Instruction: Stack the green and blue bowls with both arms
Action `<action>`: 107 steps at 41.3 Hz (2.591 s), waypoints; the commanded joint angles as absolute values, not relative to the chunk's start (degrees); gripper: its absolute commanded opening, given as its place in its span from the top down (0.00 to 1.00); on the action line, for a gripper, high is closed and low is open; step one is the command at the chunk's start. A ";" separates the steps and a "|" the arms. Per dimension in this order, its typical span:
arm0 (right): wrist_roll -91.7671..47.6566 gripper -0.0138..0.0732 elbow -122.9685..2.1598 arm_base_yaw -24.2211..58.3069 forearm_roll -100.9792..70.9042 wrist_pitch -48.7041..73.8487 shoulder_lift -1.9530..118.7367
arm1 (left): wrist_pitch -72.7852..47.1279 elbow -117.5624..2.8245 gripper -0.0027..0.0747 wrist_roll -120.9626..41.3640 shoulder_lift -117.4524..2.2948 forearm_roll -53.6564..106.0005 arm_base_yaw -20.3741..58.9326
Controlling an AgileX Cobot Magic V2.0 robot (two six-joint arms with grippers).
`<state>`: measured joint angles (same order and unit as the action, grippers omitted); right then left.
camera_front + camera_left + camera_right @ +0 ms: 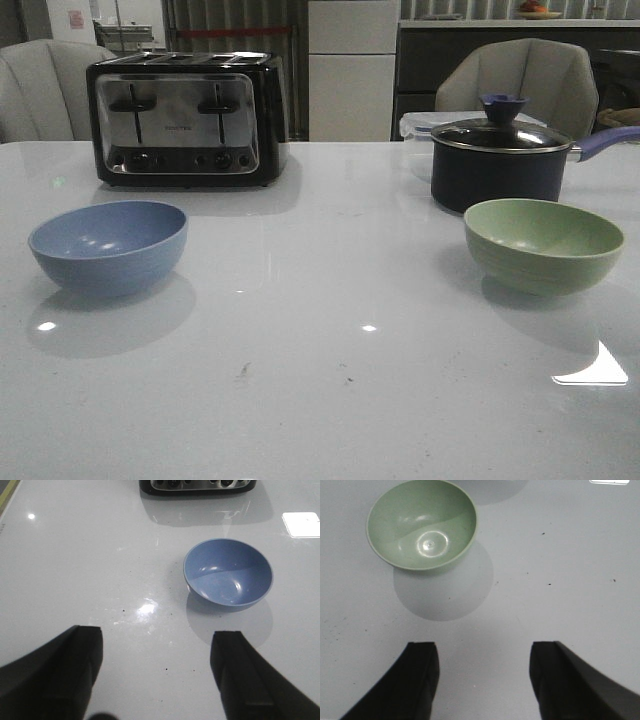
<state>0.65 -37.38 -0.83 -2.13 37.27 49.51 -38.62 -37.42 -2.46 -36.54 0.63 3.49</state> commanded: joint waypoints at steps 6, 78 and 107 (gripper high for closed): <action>0.32 0.24 -45.00 -1.17 -1.32 31.05 61.13 | -33.97 -39.41 0.30 -2.53 -36.82 0.71 3.98; -2.98 0.76 -76.83 12.58 -5.72 45.59 93.26 | -34.08 -39.41 0.31 -2.53 -36.82 0.71 3.98; -3.57 0.70 -73.57 29.97 -11.17 37.12 103.69 | -34.08 -39.41 0.31 -2.53 -36.82 0.71 3.98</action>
<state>-2.73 -72.23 29.98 -10.30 39.87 105.49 -38.53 -37.42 -2.68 -36.54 0.63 3.49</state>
